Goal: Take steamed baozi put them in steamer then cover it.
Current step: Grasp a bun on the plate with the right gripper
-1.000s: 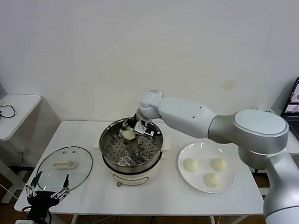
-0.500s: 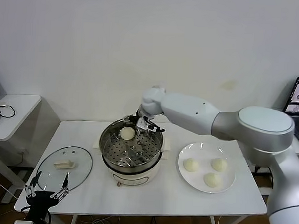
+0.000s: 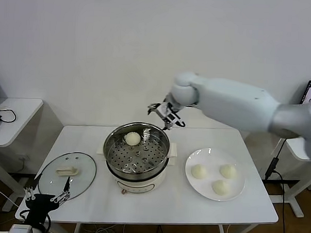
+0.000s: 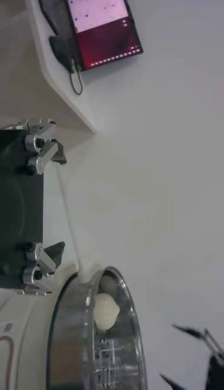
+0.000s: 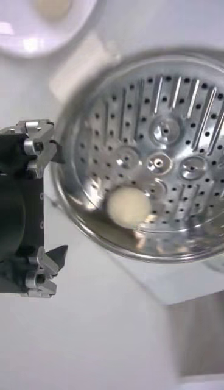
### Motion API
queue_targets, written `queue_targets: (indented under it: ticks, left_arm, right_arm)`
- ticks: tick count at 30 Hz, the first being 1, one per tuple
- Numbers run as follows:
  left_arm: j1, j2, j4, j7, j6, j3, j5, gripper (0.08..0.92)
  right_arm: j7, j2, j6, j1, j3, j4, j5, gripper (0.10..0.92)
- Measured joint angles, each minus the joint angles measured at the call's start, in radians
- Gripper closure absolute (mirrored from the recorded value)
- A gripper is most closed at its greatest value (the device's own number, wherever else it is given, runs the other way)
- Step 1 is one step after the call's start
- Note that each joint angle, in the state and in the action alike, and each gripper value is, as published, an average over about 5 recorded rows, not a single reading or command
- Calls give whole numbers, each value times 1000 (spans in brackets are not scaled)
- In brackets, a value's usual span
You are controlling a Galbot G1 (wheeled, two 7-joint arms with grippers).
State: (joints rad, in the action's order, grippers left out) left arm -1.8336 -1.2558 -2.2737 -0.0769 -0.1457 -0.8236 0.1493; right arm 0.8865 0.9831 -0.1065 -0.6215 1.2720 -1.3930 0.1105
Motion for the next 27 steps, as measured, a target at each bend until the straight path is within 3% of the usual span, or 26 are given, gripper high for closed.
queue_targets:
  ticks: [13, 27]
  left_arm:
    - [22, 13, 14, 5, -12, 5, 0, 177]
    - [13, 4, 6, 8, -21, 2, -6, 177]
  right_arm:
    - [23, -365, -130, 150, -42, -210, -40, 203]
    - [6, -415, -163, 412, -181, -184, -134, 202]
